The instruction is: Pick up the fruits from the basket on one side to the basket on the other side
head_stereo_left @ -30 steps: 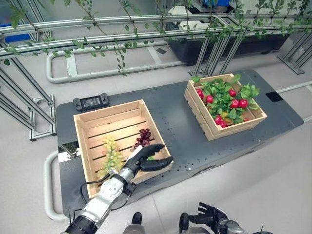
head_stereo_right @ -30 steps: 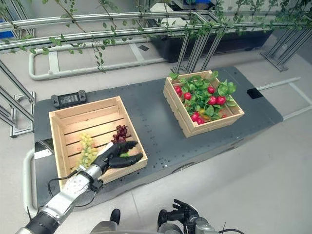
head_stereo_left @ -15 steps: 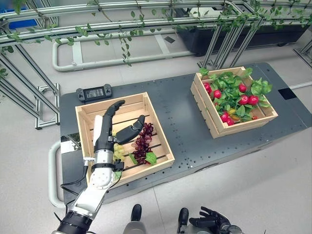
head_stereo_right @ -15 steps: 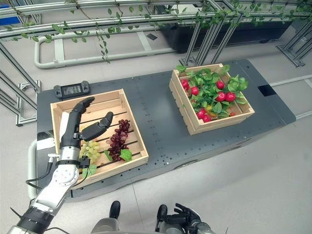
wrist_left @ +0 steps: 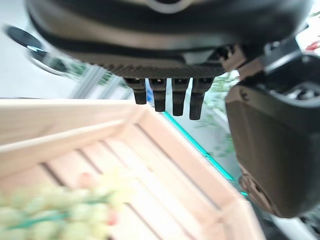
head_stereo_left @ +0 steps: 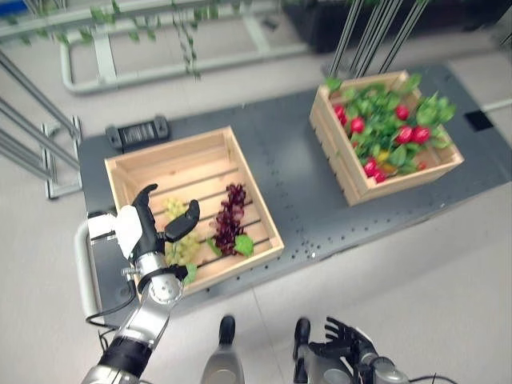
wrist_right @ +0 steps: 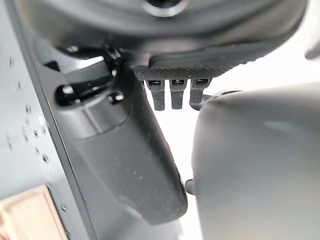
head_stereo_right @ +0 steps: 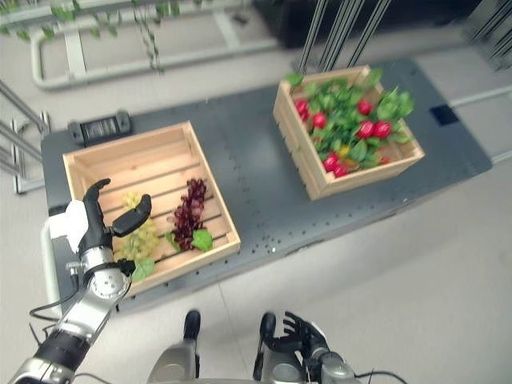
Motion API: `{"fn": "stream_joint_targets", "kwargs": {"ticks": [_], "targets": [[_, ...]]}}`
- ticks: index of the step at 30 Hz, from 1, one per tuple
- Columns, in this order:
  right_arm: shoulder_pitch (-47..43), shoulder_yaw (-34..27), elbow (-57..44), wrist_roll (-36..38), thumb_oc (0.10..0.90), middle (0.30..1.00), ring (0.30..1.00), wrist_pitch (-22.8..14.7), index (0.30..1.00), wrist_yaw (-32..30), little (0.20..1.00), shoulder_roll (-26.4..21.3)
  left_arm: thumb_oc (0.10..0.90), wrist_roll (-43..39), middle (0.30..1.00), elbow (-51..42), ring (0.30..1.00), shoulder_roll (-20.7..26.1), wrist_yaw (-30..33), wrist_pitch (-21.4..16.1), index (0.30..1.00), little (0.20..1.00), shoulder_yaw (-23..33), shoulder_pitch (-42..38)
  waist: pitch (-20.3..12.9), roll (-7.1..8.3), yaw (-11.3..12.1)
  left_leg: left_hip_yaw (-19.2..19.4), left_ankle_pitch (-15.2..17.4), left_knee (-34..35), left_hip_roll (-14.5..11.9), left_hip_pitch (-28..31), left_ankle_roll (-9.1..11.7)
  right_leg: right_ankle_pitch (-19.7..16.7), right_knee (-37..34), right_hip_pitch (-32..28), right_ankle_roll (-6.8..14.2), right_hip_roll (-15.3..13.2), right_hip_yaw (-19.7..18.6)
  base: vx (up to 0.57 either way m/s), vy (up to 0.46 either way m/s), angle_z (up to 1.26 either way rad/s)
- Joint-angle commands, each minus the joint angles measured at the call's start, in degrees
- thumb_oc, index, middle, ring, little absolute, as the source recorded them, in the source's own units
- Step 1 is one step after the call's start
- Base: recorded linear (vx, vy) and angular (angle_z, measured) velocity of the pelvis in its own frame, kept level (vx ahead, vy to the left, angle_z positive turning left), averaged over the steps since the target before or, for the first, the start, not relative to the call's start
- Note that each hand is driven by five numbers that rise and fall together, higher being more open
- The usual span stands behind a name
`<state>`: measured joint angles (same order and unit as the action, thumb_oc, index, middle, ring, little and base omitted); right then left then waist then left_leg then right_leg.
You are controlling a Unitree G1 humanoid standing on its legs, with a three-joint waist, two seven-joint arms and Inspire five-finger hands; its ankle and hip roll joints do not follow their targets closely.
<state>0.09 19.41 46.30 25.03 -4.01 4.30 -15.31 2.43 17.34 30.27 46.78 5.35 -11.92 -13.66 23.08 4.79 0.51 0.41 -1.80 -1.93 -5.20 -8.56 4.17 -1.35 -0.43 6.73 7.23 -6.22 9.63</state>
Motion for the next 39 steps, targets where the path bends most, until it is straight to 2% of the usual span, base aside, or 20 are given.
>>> {"fn": "stream_joint_targets", "kwargs": {"ticks": [1, 6, 11, 14, 19, 21, 23, 26, 33, 39], "targets": [[0.24, 3.84, -5.14, -1.81, 0.800, 0.900, 0.900, -3.44, 0.900, -3.10, 0.900, -2.45, 0.800, -1.64, 0.900, 1.69, 0.900, 1.37, 5.75, -2.65, 0.900, 0.900, 2.78, -4.86, -0.24, 1.73, -0.96, 2.18, 6.15, -8.35, 2.58, -1.76, -3.13, 0.02, 8.87, 7.03, 0.88, -1.49, -5.02, -0.10, 0.033, -0.09], [-0.77, 4.41, -6.53, -2.07, 0.800, 0.900, 0.900, -5.78, 0.900, -4.35, 0.900, -4.26, 0.800, -5.72, 0.900, 6.15, 0.900, 0.57, 7.85, -2.62, 0.900, 0.900, 1.56, -7.93, 2.31, 2.64, -1.54, 2.01, 6.28, -11.86, 2.49, -5.36, -3.01, 0.74, 11.08, 9.23, 0.32, -0.72, -5.32, -0.09, 0.028, -0.08], [-1.97, 5.43, -9.30, -1.95, 0.800, 0.900, 0.900, -5.96, 0.900, -5.75, 0.900, -5.06, 0.800, -9.07, 0.900, 10.27, 0.900, -0.75, 9.86, -1.94, 0.900, 0.900, 1.67, -10.76, 4.55, 4.05, -1.63, 1.22, 6.22, -13.71, 2.36, -7.77, -2.75, 0.54, 11.49, 10.28, 0.13, -0.17, -5.25, -0.05, -0.017, -0.04], [-3.14, 6.75, -10.46, -2.04, 0.800, 0.900, 0.900, -5.90, 0.900, -6.05, 0.900, -5.32, 0.800, -12.21, 0.900, 14.09, 0.900, -1.55, 8.71, -3.70, 0.900, 0.900, 1.81, -13.13, 5.80, 4.76, -1.83, 1.50, 6.00, -13.86, 2.32, -8.72, -2.80, 0.56, 11.30, 10.63, -0.19, 0.44, -5.23, -0.06, -0.010, -0.04], [-3.92, 7.45, -10.93, -2.07, 0.800, 0.900, 0.900, -5.83, 0.900, -6.01, 0.900, -5.89, 0.800, -14.33, 0.900, 16.63, 0.900, -1.51, 8.11, -3.62, 0.900, 0.900, 1.70, -15.88, 6.54, 5.19, -2.26, 2.00, 5.89, -13.75, 2.13, -8.91, -2.80, 0.44, 10.53, 10.28, -0.30, 0.80, -5.64, -0.01, 0.001, -0.01], [-4.45, 7.57, -10.89, -1.85, 0.800, 0.900, 0.900, -5.89, 0.900, -5.78, 0.900, -5.95, 0.800, -18.64, 0.900, 17.67, 0.900, -2.08, 7.22, -4.45, 0.900, 0.900, 2.19, -16.83, 6.72, 5.33, -2.35, 2.32, 5.83, -13.72, 2.12, -9.26, -2.76, 0.40, 10.07, 10.27, -0.36, 0.99, -5.53, 0.00, 0.000, 0.00], [-4.79, 7.63, -11.06, -1.71, 0.800, 0.900, 0.900, -5.45, 0.900, -5.94, 0.900, -5.90, 0.800, -19.44, 0.900, 18.28, 0.900, -2.63, 7.15, -4.59, 0.900, 0.900, 2.22, -17.29, 6.72, 5.28, -2.44, 2.23, 5.83, -14.07, 2.17, -9.72, -2.71, 0.43, 10.13, 10.46, -0.42, 1.08, -5.48, 0.00, 0.000, 0.00], [-5.20, 7.93, -11.65, -1.97, 0.800, 0.900, 0.900, -4.82, 0.900, -6.54, 0.900, -5.92, 0.800, -23.79, 0.900, 19.54, 0.900, -2.99, 3.79, -3.45, 0.900, 0.900, 2.23, -18.20, 6.72, 5.31, -2.73, 2.27, 5.91, -14.65, 2.17, -10.35, -2.70, 0.55, 10.17, 10.60, -0.56, 1.13, -5.56, 0.00, 0.000, 0.00], [-6.23, 9.28, -12.02, -1.29, 0.800, 0.900, 0.900, -3.99, 0.900, -6.41, 0.900, -6.31, 0.800, -24.06, 0.900, 26.09, 0.900, -1.38, 2.56, 0.95, 0.900, 0.900, 0.87, -23.23, 6.72, 5.91, -3.74, 2.99, 6.21, -15.65, 1.96, -10.84, -2.79, 0.43, 9.56, 10.07, -0.60, 1.23, -6.09, 0.00, 0.000, 0.00], [-6.90, 10.11, -11.11, -1.10, 0.800, 0.900, 0.900, -4.50, 0.900, -6.73, 0.900, -5.94, 0.800, -26.05, 0.900, 29.83, 0.900, -1.51, 1.53, 1.65, 0.900, 0.900, 0.64, -24.90, 6.72, 6.25, -4.02, 3.31, 6.23, -15.53, 1.80, -10.73, -2.83, 0.31, 9.04, 9.67, -0.56, 1.42, -6.27, 0.00, 0.000, 0.00]]}}
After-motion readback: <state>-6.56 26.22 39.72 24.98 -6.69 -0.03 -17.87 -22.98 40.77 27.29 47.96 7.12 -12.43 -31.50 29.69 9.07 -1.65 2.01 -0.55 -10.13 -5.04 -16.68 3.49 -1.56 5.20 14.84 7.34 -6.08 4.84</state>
